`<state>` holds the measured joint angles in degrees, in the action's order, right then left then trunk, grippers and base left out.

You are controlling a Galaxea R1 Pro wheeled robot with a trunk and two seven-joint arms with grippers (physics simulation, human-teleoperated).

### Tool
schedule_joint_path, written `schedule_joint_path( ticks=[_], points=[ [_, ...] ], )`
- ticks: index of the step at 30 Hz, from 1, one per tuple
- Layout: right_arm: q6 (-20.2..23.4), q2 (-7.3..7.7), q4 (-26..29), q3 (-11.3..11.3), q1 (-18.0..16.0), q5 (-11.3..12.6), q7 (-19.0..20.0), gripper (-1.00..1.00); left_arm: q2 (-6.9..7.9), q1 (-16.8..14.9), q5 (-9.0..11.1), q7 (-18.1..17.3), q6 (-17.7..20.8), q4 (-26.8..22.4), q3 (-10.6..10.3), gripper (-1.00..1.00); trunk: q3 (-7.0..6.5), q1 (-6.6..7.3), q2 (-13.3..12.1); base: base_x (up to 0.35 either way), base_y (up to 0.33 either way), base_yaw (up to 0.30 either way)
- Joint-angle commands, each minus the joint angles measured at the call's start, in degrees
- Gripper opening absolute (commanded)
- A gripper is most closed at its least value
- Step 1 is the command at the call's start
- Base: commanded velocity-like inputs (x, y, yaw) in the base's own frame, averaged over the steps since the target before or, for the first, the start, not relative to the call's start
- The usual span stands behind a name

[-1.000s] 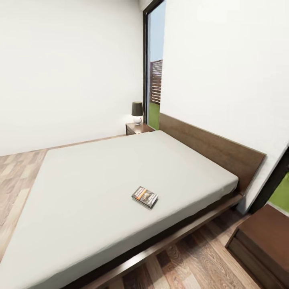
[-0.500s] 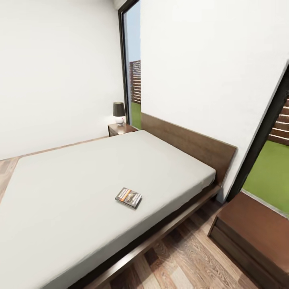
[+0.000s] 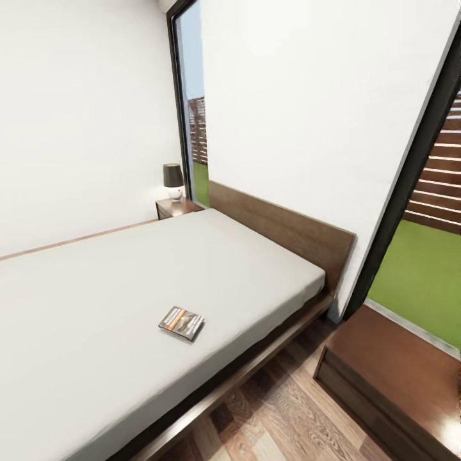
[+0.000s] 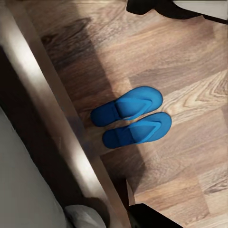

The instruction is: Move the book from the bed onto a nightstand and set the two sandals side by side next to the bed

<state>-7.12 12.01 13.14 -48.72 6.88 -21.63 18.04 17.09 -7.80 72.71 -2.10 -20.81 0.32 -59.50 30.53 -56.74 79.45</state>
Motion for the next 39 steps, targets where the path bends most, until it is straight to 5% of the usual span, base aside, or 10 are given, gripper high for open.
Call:
schedule_joint_path(
  ticks=[1, 13, 39],
  points=[
    [-0.2, -0.06, 0.0, -0.1, 0.0, -0.5, 0.3, 1.0, -0.09, 0.0, 0.6, -0.2, -0.1, 0.0, -0.4, 1.0, 0.04, -0.02, 0.0, 0.158, -0.23, -0.018],
    [-0.3, -0.32, 0.4, 2.3, 0.0, -0.5, 0.3, 1.0, -2.25, 0.0, 0.6, 0.0, 0.0, 0.0, -0.5, 1.0, 0.04, -0.02, 0.0, 0.188, -0.221, -0.007],
    [-2.0, -1.1, 0.7, 5.0, 0.0, -0.5, 0.3, 1.0, -4.03, 0.0, 0.7, 0.1, 0.1, 0.0, -0.4, 1.0, 0.48, -0.02, 0.0, 0.232, -0.165, 0.086]
  ],
)
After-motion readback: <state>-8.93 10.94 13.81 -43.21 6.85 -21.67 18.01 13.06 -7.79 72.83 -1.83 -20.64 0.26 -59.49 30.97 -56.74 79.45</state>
